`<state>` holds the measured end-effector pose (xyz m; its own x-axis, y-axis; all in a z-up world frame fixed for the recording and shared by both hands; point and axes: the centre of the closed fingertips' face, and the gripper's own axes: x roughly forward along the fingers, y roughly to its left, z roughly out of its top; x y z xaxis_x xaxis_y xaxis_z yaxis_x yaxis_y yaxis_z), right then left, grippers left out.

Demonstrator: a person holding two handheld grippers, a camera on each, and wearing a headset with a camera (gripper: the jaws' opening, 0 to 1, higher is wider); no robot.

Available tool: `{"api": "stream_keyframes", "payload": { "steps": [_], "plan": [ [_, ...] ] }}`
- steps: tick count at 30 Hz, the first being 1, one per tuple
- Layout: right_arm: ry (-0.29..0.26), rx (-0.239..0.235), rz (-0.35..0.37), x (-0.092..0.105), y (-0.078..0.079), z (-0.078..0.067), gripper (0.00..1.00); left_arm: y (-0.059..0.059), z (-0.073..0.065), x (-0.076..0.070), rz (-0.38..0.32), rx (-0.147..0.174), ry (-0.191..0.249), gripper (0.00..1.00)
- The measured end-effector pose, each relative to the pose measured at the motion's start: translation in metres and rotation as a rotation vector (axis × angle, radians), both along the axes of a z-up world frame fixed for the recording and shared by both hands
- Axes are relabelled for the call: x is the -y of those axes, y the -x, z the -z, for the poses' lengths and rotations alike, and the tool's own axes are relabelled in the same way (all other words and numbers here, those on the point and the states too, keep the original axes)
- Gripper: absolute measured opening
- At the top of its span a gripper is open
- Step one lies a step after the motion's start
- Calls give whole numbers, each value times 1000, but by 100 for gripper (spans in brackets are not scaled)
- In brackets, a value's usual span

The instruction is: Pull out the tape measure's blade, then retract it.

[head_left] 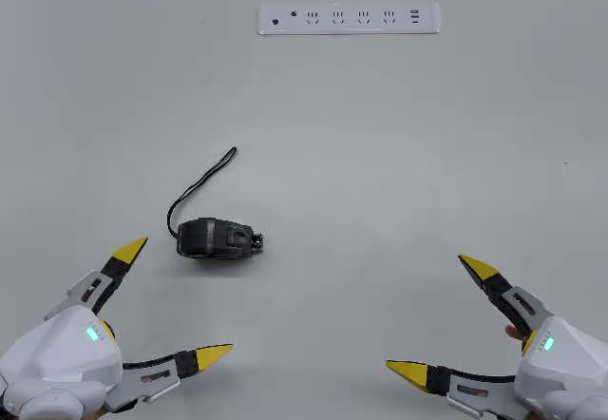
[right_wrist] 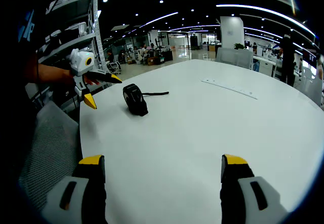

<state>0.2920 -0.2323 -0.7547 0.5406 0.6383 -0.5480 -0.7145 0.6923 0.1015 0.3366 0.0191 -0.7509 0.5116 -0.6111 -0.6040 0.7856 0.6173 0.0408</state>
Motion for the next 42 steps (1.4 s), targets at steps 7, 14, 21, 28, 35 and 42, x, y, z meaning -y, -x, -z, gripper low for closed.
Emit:
{"api": "stream_keyframes", "payload": {
  "steps": [7, 14, 21, 28, 35, 42],
  "plan": [
    [1, 1, -2, 0, 0, -1, 97, 0, 0, 0, 0, -3, -1, 96],
    [9, 4, -10, 0, -1, 0, 96, -2, 1, 0, 18, -3, -15, 95],
    [18, 0, -31, 0, -1, 2, 95, -3, 3, 1, 52, -10, -36, 93],
    [24, 0, -57, -3, -5, 1, 94, -8, 4, 3, 87, -17, -55, 91],
    [25, 20, -99, -8, -13, -1, 89, -15, 7, 8, 144, -23, -92, 89],
    [33, 31, -135, -16, -21, 0, 87, -22, 12, 14, 196, -36, -114, 86]
  ]
}}
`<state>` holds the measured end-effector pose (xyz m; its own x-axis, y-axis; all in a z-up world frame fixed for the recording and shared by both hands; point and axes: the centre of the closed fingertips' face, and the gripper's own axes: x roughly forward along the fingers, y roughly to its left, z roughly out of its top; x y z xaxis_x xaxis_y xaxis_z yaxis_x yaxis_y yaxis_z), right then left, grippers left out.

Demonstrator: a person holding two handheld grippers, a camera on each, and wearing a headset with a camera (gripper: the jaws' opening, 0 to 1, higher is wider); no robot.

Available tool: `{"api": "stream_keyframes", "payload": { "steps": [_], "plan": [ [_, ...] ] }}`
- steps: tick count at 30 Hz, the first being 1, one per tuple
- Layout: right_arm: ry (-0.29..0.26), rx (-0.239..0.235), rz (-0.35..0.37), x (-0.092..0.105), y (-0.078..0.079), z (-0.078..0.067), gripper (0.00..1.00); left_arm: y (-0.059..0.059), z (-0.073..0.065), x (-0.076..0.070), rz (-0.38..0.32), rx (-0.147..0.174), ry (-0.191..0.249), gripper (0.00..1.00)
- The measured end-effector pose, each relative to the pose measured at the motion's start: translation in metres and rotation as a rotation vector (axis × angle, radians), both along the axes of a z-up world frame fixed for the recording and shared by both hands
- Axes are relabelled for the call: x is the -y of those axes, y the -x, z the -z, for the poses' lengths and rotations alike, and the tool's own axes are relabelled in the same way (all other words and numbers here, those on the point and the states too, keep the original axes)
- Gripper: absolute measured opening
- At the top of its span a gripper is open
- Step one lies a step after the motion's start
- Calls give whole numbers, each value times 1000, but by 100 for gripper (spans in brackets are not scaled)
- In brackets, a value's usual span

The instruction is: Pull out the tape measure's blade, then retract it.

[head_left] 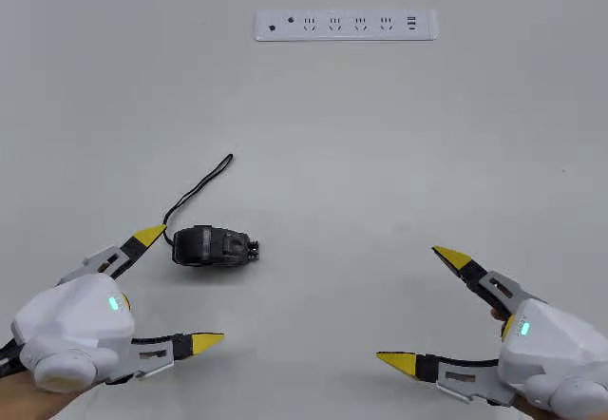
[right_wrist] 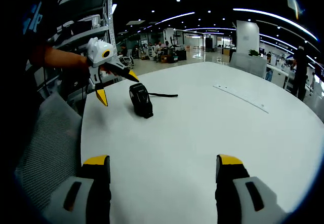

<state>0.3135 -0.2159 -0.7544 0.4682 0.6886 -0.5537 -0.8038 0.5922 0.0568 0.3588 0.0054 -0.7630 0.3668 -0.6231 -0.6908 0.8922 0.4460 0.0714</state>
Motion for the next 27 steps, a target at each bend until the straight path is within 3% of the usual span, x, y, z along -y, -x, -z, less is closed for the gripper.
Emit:
{"api": "stream_keyframes", "payload": {
  "steps": [8, 27],
  "plan": [
    [-7, 9, -48, -14, -12, 4, 82, -10, 4, 3, 49, -12, -13, 83],
    [-22, 29, -194, -59, -40, 14, 64, -28, 30, 3, 217, -79, -140, 59]
  ]
}}
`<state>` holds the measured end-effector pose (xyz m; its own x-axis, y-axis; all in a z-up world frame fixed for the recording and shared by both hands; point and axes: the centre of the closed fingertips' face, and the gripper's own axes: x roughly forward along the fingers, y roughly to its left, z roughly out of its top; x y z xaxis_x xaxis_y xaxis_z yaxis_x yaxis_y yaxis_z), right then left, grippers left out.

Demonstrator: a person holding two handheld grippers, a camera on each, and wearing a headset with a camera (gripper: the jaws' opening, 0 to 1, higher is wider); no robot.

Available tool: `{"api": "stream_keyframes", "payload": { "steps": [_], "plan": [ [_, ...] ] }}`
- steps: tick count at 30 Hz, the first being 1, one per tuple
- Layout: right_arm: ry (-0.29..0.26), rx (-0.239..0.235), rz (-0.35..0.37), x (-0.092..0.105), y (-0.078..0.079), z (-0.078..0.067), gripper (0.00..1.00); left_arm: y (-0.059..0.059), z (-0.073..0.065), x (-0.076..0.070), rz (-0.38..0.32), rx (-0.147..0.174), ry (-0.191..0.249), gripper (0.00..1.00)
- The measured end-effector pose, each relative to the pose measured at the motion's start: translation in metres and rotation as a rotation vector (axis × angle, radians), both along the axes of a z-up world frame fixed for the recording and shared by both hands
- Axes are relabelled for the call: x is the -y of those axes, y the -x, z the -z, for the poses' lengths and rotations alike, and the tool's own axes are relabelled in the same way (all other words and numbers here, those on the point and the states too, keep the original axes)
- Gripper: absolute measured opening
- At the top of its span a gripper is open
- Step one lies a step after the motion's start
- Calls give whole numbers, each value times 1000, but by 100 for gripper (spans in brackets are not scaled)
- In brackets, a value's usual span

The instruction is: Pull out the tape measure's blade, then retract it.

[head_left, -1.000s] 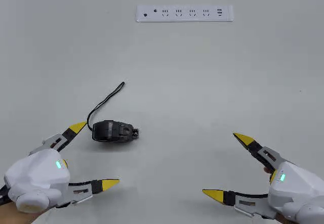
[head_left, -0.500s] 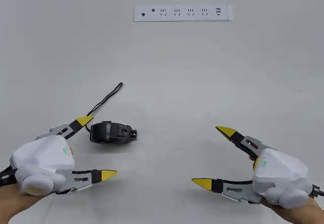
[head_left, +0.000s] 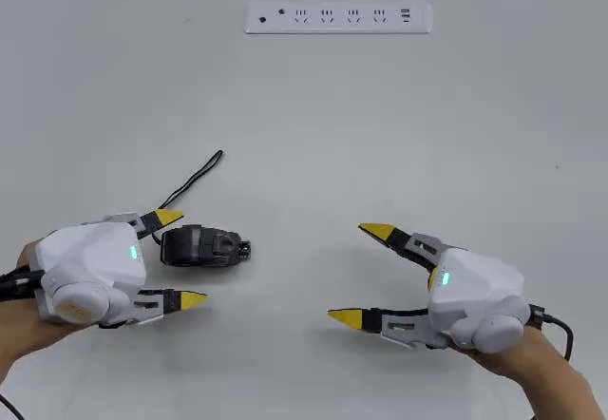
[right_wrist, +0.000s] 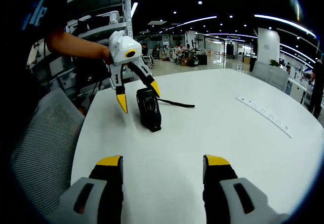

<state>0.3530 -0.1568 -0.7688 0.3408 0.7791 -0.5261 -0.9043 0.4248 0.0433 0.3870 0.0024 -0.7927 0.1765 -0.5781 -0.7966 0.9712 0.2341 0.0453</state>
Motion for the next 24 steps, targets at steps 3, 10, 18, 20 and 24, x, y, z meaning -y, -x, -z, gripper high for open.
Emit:
{"api": "stream_keyframes", "payload": {
  "steps": [3, 10, 18, 20, 24],
  "plan": [
    [1, 3, -21, -7, -4, 1, 62, -2, 5, -2, 28, -4, -27, 54],
    [17, 15, -77, -23, -11, 7, 57, -7, 13, -5, 64, -1, -84, 39],
    [19, 18, -115, -35, -16, 11, 51, -9, 16, -6, 71, -14, -102, 33],
    [19, 19, -117, -35, -16, 11, 51, -9, 16, -6, 73, -14, -103, 33],
    [24, 16, -150, -46, -18, 17, 48, -8, 18, -6, 97, -15, -111, 33]
  ]
}}
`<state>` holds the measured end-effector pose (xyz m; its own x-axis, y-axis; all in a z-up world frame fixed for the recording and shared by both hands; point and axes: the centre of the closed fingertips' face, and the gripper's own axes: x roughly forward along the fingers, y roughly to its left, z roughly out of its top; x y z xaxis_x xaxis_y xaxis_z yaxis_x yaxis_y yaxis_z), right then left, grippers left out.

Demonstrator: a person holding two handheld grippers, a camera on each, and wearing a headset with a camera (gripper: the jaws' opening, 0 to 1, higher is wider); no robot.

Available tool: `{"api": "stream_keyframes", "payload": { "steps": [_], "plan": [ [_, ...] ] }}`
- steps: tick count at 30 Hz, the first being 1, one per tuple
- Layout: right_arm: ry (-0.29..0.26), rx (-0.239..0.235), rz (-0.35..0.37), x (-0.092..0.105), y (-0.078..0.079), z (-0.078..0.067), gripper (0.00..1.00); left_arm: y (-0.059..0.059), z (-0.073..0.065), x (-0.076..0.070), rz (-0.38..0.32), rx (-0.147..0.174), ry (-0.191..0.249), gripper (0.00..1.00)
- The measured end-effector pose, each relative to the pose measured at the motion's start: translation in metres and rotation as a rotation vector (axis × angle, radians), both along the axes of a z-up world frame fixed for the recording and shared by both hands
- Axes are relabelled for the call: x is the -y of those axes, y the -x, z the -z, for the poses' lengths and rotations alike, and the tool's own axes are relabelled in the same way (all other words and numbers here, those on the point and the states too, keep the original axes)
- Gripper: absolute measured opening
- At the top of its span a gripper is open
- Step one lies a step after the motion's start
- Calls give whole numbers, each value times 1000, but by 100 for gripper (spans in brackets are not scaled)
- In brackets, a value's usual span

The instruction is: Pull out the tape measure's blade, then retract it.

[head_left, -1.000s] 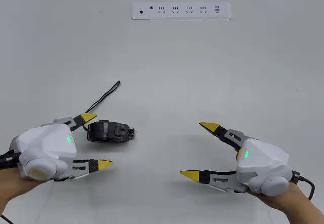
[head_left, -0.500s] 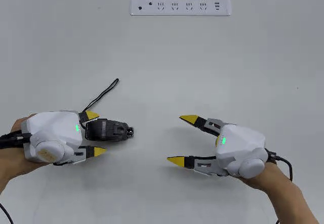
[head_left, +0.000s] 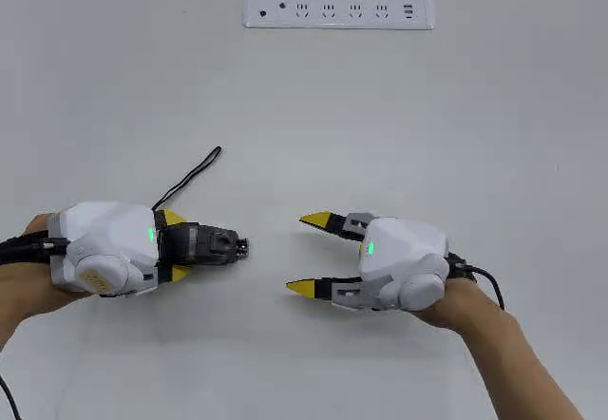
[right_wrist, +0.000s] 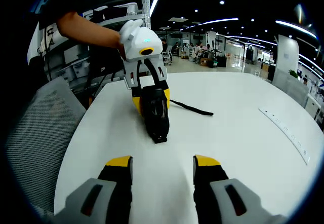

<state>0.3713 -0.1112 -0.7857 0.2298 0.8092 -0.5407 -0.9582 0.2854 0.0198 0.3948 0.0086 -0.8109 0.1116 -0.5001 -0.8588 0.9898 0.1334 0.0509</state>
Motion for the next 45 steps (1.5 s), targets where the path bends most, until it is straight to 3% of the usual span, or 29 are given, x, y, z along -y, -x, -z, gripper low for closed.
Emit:
{"api": "stream_keyframes", "payload": {
  "steps": [3, 25, 33, 45],
  "plan": [
    [-2, -6, -42, -15, -3, 6, 46, 1, 1, -1, 10, 0, -6, 32],
    [-4, -15, -130, -56, -16, 19, 30, -1, 5, -5, 1, -9, -5, 32],
    [26, -29, -180, -69, -14, 29, 20, -2, 6, -5, 1, -12, -5, 32],
    [85, -31, -225, -76, -12, 41, 15, -1, 6, -5, 0, -10, -4, 32]
  ]
}}
